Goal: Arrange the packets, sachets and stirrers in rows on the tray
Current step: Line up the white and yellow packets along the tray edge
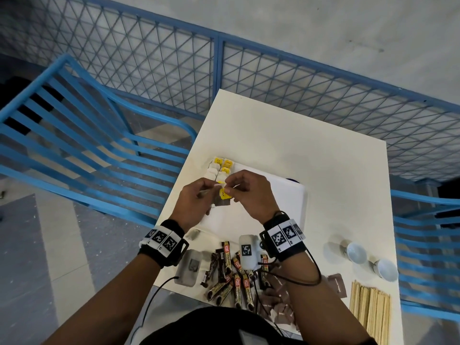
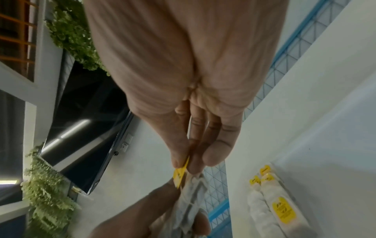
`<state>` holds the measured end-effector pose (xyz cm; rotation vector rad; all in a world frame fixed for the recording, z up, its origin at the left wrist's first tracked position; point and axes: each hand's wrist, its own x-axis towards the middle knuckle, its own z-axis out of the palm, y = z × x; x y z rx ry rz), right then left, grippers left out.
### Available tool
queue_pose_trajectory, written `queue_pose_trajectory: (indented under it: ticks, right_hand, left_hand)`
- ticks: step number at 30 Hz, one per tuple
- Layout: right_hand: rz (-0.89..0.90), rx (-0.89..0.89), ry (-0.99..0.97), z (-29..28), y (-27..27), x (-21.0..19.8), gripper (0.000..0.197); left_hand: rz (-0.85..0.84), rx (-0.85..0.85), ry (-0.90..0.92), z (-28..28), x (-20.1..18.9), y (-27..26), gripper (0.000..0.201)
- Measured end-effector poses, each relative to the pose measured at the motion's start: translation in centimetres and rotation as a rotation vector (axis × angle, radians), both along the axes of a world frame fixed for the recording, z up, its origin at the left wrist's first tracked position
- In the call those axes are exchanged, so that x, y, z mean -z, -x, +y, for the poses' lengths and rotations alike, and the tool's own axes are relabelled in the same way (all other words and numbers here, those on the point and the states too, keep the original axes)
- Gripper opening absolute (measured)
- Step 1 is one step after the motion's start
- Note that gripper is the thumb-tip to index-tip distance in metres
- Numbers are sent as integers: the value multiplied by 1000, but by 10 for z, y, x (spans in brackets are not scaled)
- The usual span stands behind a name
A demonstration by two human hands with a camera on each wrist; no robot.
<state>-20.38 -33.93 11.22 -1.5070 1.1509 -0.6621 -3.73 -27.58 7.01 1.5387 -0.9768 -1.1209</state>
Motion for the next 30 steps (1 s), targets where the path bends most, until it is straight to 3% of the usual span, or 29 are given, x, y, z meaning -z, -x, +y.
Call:
queue_pose_trajectory:
  ticks: [9, 15, 18, 22, 30]
  right_hand:
    - [12, -3, 16, -3, -2, 1, 19]
    - [-106, 34, -60, -2, -3, 2, 25]
    - [-60, 53, -32, -2, -3, 3, 31]
    - [39, 64, 8, 2, -3, 3, 18]
    - [90, 25, 76, 2, -5, 1, 13]
  left_hand:
    - [188, 46, -29, 5, -6, -3, 24]
    - [240, -2, -33, 4, -7, -4, 33]
    - [259, -26, -30, 5, -6, -5, 32]
    - [255, -43, -27, 5, -7, -6, 30]
    - [231, -6, -34, 6, -7, -7, 35]
